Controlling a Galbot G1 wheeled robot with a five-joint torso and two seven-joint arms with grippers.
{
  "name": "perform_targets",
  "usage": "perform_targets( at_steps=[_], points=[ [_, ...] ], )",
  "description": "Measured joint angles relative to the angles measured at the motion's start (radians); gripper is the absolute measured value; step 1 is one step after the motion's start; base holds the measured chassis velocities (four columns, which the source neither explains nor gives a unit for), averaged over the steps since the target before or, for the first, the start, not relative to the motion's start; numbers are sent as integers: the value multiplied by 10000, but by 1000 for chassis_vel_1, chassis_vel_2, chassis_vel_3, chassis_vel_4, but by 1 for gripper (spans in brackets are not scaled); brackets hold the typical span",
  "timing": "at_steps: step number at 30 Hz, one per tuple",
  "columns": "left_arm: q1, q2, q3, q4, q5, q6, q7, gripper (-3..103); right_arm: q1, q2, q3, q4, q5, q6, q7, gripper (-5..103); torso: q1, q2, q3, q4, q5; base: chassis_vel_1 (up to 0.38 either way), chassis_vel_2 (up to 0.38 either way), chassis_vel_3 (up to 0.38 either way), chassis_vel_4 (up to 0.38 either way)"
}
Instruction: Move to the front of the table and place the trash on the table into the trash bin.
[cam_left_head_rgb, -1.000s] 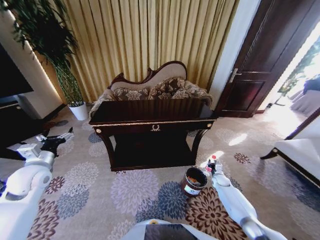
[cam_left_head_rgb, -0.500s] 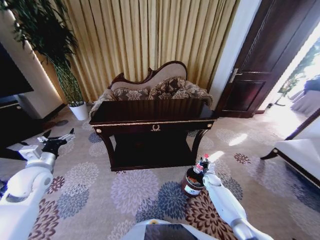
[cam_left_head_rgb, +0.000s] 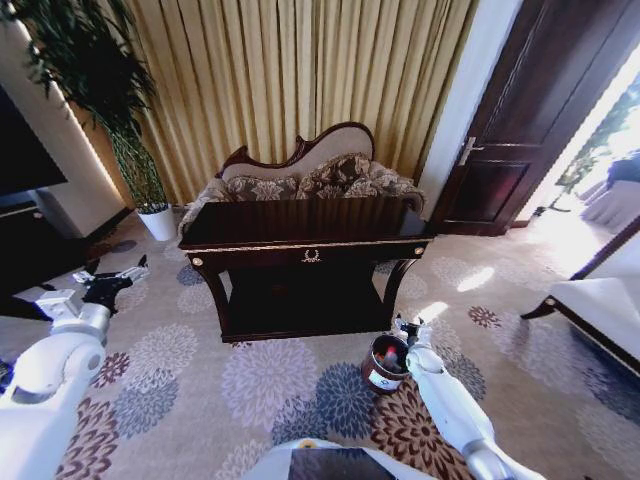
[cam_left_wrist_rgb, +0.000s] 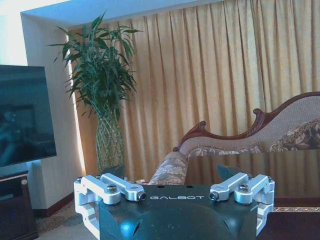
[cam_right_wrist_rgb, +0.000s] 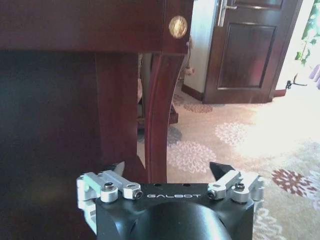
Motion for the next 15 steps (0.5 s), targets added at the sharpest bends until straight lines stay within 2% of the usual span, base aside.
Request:
perform_targets(
  at_steps=[1,3,9,15],
  points=[
    [0,0,0,0,0,0,0,100,0,0,0,0,0,0,0,93,0,0,0,0,0,0,0,0,0],
    [0,-5,-21,-8,-3,0,-3,100,-138,-33,194,723,-2,-1,25,99,-1,0,0,-1,1,0,0,0,0],
    [-159,-80,93,-17,-4,-46,-47,100,-301,-123,506,2335,-177,7,82,100,-1,0,-1,2,-3,0,0,0,0],
    [-249,-138,204,-139,-4,-52,-76,100,-397,-340,602,4520,41,-430,313,100,-1,0,0,0,-1,0,0,0,0]
  ],
)
